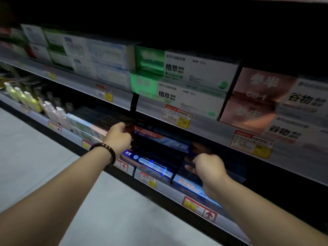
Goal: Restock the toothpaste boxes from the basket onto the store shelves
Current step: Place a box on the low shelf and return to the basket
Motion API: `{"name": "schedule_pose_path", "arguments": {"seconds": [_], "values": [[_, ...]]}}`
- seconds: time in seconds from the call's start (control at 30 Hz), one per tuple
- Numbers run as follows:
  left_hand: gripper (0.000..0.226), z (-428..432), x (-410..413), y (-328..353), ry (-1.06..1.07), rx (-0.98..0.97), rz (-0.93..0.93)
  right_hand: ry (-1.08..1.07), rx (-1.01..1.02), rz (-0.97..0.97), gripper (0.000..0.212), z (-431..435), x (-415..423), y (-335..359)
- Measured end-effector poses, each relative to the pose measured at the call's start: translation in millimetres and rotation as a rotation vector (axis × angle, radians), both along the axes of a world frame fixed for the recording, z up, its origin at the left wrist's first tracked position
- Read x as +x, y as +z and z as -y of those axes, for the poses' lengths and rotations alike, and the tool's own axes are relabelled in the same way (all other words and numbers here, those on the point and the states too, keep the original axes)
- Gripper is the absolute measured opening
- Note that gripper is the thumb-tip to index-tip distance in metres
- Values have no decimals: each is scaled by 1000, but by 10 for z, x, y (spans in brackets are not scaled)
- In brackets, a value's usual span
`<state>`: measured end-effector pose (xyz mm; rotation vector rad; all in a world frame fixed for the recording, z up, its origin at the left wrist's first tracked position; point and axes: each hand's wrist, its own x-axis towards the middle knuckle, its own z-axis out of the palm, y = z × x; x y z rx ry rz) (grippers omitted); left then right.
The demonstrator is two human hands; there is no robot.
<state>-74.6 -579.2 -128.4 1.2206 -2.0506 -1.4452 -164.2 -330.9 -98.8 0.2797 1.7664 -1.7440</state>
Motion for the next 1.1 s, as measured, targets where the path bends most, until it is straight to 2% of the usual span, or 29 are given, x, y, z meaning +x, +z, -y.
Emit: {"name": "schedule_pose_path", "arguments": {"seconds": [0.17, 0.27, 0.37, 0.47, 0.57, 0.73, 0.83, 1.0, 1.1], "values": [[49, 39, -139, -134, 69, 54, -58, 109, 115, 52, 22, 102, -119, -119], [42, 37, -160, -264, 68, 69, -48, 167, 171, 49, 28, 142, -120, -207], [52, 41, -164, -346, 52, 88, -31, 180, 207, 48, 32, 163, -156, -325], [47, -2, -185, -336, 29, 74, 11, 202, 190, 98, 33, 213, -187, -381], [39, -89, -220, -300, 0, 76, 41, 212, 206, 48, 37, 234, -233, -424], [43, -179, -222, -323, 21, 156, 45, 255, 282, -19, 32, 285, -255, -426], [44, -162, -231, -387, 19, 162, 37, 290, 291, -54, 32, 288, -256, -415], [24, -266, -251, -300, 7, 168, 28, 284, 227, 27, 29, 247, -265, -480], [20, -360, -292, -196, 32, 179, 16, 355, 133, -72, 37, 201, -294, -596]]}}
